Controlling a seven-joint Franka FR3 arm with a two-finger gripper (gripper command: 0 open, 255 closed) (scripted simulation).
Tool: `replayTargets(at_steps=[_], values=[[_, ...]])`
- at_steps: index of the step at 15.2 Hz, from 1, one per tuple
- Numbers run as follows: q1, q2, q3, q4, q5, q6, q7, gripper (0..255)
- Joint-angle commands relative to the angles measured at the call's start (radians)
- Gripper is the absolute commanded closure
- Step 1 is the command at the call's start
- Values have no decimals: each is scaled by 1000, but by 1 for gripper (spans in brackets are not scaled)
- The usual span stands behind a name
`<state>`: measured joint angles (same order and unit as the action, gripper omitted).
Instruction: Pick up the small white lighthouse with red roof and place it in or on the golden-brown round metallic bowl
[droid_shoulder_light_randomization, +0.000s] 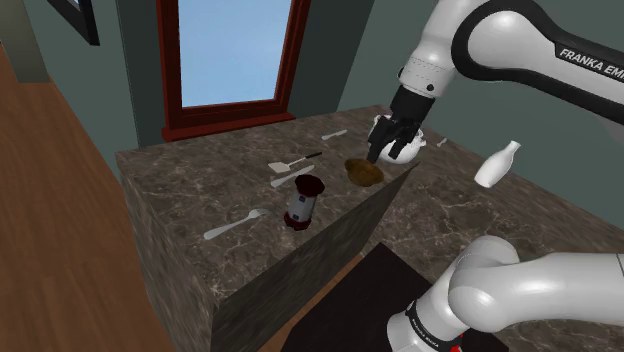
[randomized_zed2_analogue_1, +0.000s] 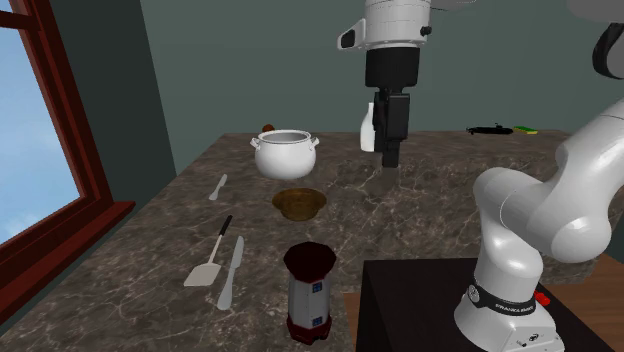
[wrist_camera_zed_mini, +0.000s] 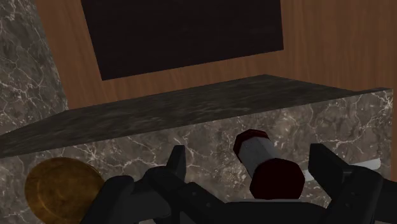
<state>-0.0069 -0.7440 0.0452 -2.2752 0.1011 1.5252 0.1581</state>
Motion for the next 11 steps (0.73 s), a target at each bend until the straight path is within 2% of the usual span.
replayTargets(at_steps=[1,6,11], values=[[0,0,0,0,0,0,0,0],[7,46,111,-101,-21,193,81,0],[0,141,225,-163,-66,385,180,0]])
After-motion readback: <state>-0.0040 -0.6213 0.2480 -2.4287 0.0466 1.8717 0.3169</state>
